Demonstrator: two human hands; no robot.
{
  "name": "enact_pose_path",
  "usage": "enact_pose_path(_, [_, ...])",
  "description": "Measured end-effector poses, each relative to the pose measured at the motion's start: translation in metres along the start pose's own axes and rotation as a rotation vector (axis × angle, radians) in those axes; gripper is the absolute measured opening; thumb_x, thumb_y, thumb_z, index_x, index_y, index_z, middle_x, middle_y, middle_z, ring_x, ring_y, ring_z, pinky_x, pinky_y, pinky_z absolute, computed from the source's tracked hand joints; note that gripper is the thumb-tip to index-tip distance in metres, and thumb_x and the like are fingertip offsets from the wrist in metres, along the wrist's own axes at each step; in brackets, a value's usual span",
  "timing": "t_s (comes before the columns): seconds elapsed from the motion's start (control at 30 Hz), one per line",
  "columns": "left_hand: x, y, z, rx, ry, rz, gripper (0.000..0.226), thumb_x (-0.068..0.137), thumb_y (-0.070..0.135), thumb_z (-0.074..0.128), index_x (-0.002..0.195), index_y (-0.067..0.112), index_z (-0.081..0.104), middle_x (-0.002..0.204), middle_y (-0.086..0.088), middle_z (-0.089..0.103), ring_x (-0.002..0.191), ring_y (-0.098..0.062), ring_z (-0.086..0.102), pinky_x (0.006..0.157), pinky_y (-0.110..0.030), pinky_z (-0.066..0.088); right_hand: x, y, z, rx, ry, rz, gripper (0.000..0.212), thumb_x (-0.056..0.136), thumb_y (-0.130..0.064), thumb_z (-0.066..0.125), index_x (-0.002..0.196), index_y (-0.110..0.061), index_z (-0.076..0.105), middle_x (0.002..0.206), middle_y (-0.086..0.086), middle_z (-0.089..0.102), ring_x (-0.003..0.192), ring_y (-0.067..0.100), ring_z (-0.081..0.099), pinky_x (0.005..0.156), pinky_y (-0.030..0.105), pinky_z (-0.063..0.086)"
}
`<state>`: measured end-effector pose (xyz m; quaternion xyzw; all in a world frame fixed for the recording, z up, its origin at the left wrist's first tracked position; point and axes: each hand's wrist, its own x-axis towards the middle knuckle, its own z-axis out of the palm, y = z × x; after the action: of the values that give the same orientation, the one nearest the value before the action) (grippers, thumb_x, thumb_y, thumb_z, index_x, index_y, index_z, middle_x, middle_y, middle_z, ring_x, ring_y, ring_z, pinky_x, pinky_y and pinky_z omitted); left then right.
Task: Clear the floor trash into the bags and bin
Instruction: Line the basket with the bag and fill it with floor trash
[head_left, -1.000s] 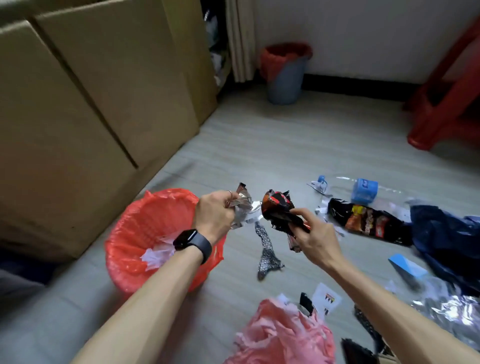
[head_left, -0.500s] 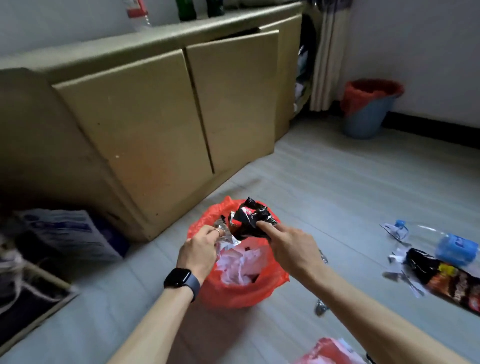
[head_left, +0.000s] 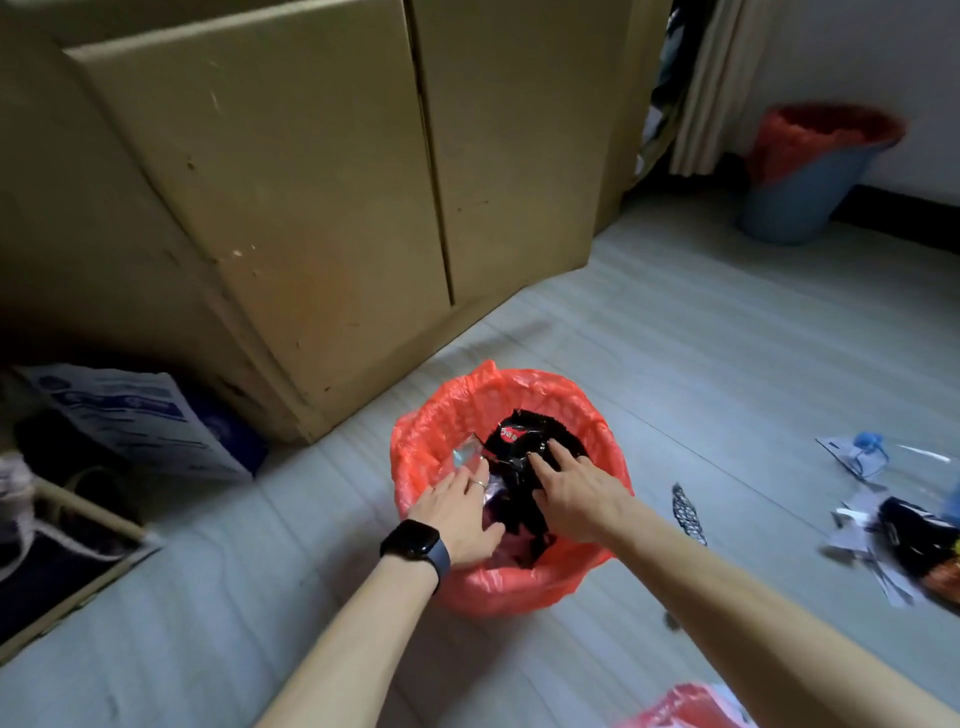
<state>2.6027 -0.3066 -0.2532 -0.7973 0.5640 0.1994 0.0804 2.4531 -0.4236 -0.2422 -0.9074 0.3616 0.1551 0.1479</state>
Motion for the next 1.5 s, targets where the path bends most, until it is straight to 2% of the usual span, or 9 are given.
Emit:
enact_pose_path(0.33, [0.050,0.020,0.025,0.084,-0.351,0.079,0.036,0.097,0.025,0.045,0.126,0.010,0.060,0.130,-0.016,0.060,0.117,-0.035,0.056,0.089,-0.036,0.044,0.048,-0.023,0.015,-0.169,-0.292,-0.021,0.054,0.091,-0.031,0.048,0.145,-0.028,0.042,0.146,0.009,0.046,0.131,0.033,0.047,0.105,0.045,0.044])
enact_pose_path(0.43, [0.059,0.012,0.035,0.139,-0.416,0.032,0.032,0.094,0.021,0.049,0.119,0.009,0.065,0.124,-0.015,0.064,0.111,-0.033,0.062,0.082,-0.034,0.046,0.059,-0.030,0.019,-0.174,-0.312,-0.025,0.041,0.092,-0.025,0.053,0.133,-0.019,0.056,0.134,0.009,0.057,0.123,0.032,0.055,0.101,0.045,0.048])
enact_pose_path(0.6, [0.067,0.011,0.044,0.204,-0.479,0.000,0.034,0.095,0.019,0.048,0.123,0.006,0.062,0.126,-0.016,0.063,0.113,-0.035,0.061,0.090,-0.039,0.049,0.054,-0.022,0.035,-0.241,-0.342,-0.053,0.055,0.097,-0.024,0.047,0.150,-0.025,0.033,0.150,0.010,0.038,0.136,0.037,0.034,0.111,0.046,0.033])
enact_pose_path(0.7, [0.059,0.016,0.026,0.104,-0.372,-0.012,0.031,0.092,0.017,0.048,0.116,0.009,0.065,0.120,-0.017,0.065,0.108,-0.035,0.062,0.084,-0.037,0.050,0.047,-0.025,0.019,-0.224,-0.411,-0.125,0.042,0.096,-0.024,0.047,0.137,-0.017,0.052,0.138,0.011,0.054,0.126,0.032,0.050,0.103,0.037,0.042])
enact_pose_path(0.8, [0.044,0.022,-0.009,0.039,-0.222,-0.007,0.029,0.089,0.022,0.048,0.108,0.012,0.067,0.112,-0.014,0.067,0.101,-0.034,0.064,0.077,-0.037,0.051,0.028,-0.023,-0.016,-0.012,-0.247,-0.167,0.034,0.092,-0.017,0.048,0.121,-0.014,0.064,0.117,0.011,0.068,0.109,0.032,0.062,0.082,0.031,0.049])
enact_pose_path(1.0, [0.006,0.064,-0.083,0.134,-0.037,0.061,0.033,0.089,0.028,0.047,0.118,0.029,0.062,0.117,-0.006,0.065,0.104,-0.032,0.063,0.075,-0.035,0.047,-0.061,0.042,-0.064,0.565,0.254,-0.167,0.036,0.093,-0.012,0.050,0.122,-0.024,0.066,0.119,-0.004,0.070,0.108,0.015,0.065,0.093,0.029,0.049])
enact_pose_path(1.17, [0.006,0.133,-0.102,0.053,0.179,0.233,0.031,0.088,0.032,0.045,0.113,0.035,0.063,0.118,0.005,0.067,0.107,-0.027,0.063,0.083,-0.037,0.049,-0.136,0.134,-0.039,0.801,0.452,0.111,0.022,0.092,-0.014,0.061,0.103,-0.029,0.071,0.098,-0.017,0.072,0.085,-0.002,0.067,0.083,0.019,0.051])
enact_pose_path(1.3, [0.027,0.209,-0.062,-0.066,0.269,0.435,0.028,0.090,0.031,0.046,0.114,0.033,0.062,0.119,0.009,0.065,0.111,-0.020,0.060,0.083,-0.033,0.048,-0.173,0.206,0.034,0.689,0.242,0.376,0.025,0.091,-0.022,0.064,0.116,-0.021,0.066,0.110,-0.002,0.071,0.092,0.012,0.067,0.088,0.031,0.053])
enact_pose_path(1.5, [0.065,0.275,0.057,0.105,-0.129,0.478,0.047,0.090,0.024,0.052,0.136,0.029,0.048,0.139,-0.004,0.046,0.125,-0.029,0.048,0.097,-0.039,0.046,-0.215,0.262,0.153,0.439,-0.184,0.622,0.053,0.086,-0.033,0.060,0.136,-0.021,0.048,0.132,0.005,0.060,0.117,0.026,0.057,0.091,0.031,0.046])
